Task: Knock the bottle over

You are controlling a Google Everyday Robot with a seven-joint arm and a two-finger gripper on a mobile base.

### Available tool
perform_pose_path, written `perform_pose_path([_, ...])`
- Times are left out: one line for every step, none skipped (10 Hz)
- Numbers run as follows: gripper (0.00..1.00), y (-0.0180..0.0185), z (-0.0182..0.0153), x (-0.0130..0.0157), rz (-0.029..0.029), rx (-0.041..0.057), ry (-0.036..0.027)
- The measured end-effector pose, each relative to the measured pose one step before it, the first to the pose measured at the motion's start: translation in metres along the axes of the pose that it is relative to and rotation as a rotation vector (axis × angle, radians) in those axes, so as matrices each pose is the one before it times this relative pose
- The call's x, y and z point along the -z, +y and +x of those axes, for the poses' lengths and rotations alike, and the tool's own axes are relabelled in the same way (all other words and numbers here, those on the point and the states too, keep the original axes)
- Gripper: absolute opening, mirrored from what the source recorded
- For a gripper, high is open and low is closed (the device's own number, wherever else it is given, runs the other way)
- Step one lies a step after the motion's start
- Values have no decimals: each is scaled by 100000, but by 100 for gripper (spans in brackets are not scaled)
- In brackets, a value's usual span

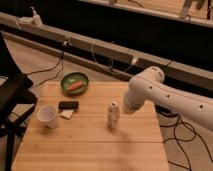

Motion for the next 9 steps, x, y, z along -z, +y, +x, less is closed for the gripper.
perform_pose_path([22,-334,-69,209,364,955,-559])
perform_pose_path([22,-320,-336,-510,-884,801,1397])
perform_pose_path([22,-131,-655,-692,-663,439,301])
perform_pose_path([22,303,68,-438,-685,-67,283])
perform_pose_path([22,306,-458,40,213,-8,-190])
perform_pose_path([22,-105,-576,315,423,772,-164])
perform_pose_path([22,-483,-236,568,-100,507,366])
perform_pose_path([22,-624,-21,-100,-254,447,363])
perform_pose_path([22,-786,-234,-598,-5,583,121])
